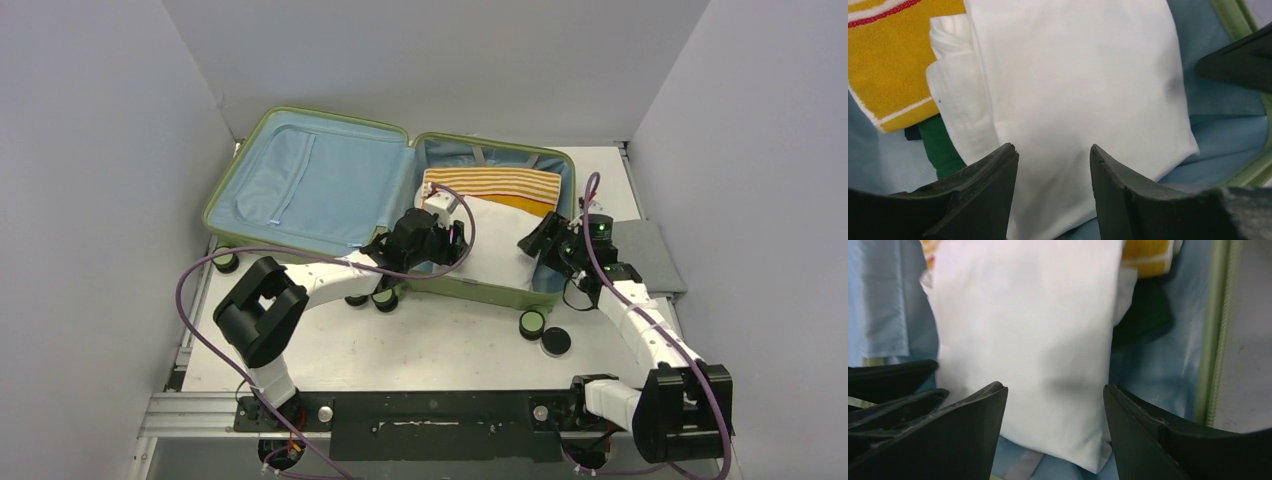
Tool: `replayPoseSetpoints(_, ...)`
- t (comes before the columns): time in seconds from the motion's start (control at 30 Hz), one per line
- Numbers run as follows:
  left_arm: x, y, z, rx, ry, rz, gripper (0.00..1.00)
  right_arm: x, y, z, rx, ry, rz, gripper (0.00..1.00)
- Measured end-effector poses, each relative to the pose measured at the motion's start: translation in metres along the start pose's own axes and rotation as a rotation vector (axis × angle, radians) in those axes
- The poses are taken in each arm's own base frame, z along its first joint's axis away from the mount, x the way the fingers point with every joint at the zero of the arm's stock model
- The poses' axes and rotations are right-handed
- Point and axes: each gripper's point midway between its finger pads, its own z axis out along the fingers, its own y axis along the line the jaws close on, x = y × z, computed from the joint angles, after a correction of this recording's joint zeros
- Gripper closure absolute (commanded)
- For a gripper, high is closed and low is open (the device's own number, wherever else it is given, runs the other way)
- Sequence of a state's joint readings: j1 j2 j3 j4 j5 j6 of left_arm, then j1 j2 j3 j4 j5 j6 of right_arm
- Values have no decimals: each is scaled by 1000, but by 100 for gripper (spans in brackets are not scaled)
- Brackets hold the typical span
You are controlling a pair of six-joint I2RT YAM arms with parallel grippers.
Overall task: Pack the luggage
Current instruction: Pick up the clothes at the center of the board.
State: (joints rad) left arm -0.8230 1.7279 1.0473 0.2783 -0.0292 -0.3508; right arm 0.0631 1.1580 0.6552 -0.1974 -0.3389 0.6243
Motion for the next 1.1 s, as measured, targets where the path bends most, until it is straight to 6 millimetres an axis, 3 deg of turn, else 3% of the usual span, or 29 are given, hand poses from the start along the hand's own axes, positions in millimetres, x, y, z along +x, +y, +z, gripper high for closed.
replayPoseSetpoints(0.13,-3,12,3,-17,-6,-32,48,-41,17,-17,-13,-132,-11,30)
replayPoseSetpoints(0.23,-13,17,7,-22,-32,-49,50,-60,24,-18,-20,-190,6,41)
replayPoseSetpoints(0.33,-16,17,13,-22,-37,-54,53,-60,20,-2,-9,-172,38,54)
replayPoseSetpoints(0.47,-5,21,19,-29,-13,-57,61,-44,3,25,41,-95,84,58)
replayPoseSetpoints(0.57,3,26,18,-50,3,-58,69,-32,-9,38,77,-45,101,54)
replayPoseSetpoints(0.63,7,34,17,-77,13,-59,71,-30,-11,39,87,-35,103,40)
replayPoseSetpoints(0.8,10,56,1,-167,32,-59,55,-48,-6,21,108,-91,53,26)
replayPoseSetpoints(0.87,-5,59,-17,-192,-1,-57,47,-71,2,3,129,-163,22,23)
replayPoseSetpoints(1.0,-80,47,-77,-195,-221,-59,35,-131,19,-41,170,-365,0,16)
replayPoseSetpoints(1.1,-127,40,-126,-189,-403,-70,24,-160,10,-69,230,-486,53,5)
